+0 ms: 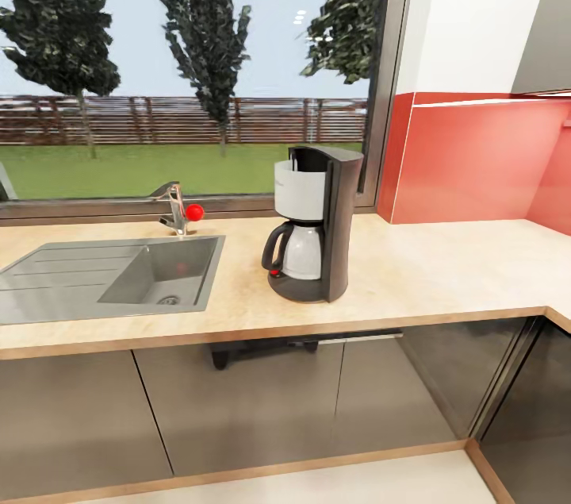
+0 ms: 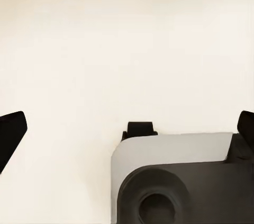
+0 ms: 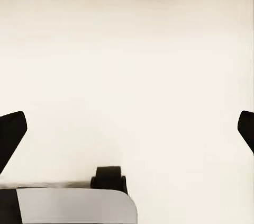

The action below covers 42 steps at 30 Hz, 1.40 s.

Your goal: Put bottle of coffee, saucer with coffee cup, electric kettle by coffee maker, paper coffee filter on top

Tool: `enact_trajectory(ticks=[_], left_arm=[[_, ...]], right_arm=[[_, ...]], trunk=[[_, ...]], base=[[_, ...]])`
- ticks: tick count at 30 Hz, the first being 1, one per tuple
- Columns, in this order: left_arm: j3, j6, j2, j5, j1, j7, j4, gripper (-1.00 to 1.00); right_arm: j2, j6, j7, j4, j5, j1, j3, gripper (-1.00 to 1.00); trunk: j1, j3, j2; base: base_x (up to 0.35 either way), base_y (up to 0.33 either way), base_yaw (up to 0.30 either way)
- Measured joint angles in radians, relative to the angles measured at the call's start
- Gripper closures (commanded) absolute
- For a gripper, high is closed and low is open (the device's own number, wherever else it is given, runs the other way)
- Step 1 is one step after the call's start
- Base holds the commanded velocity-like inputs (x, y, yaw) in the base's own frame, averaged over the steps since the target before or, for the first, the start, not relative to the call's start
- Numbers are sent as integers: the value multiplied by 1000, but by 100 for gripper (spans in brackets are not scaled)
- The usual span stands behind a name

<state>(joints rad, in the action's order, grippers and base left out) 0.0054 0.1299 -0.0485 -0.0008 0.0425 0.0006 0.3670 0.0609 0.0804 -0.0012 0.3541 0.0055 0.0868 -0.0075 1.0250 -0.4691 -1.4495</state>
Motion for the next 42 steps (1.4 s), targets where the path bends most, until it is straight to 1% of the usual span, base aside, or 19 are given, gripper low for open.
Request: enact_trajectory(ticks=[1,4,7,18,22,42], left_arm=[[0,1,-2,0,0,-1,15,-100],[1,5,-5,1,0,-4,32,-100],[-1,6,-5,2,0,-5,38,-100],[4,7,-5,4,0,-6,35,-100],[6,7,-5,4,0,-5,35,-100],[6,8,-5,3,0,-5,35,-100]], right_arm=[[2,-2,0,35,0,0,0,-100],[3,-2,1,82,-1,-1,2,-100],[4,-1,0,92,0,-4,3,-100],[-2,-1,-1,94,0,-10,4,-100],[-3,1,-2,75,0,-10,5,-100],[-6,1,-3,68,1,-10,5,-100]], trunk=[[0,0,0],[0,0,0],[0,0,0],[0,0,0],[0,0,0],[0,0,0]], base=[[0,0,0],[0,0,10],[0,0,124],[0,0,239],[0,0,268],[0,0,269]])
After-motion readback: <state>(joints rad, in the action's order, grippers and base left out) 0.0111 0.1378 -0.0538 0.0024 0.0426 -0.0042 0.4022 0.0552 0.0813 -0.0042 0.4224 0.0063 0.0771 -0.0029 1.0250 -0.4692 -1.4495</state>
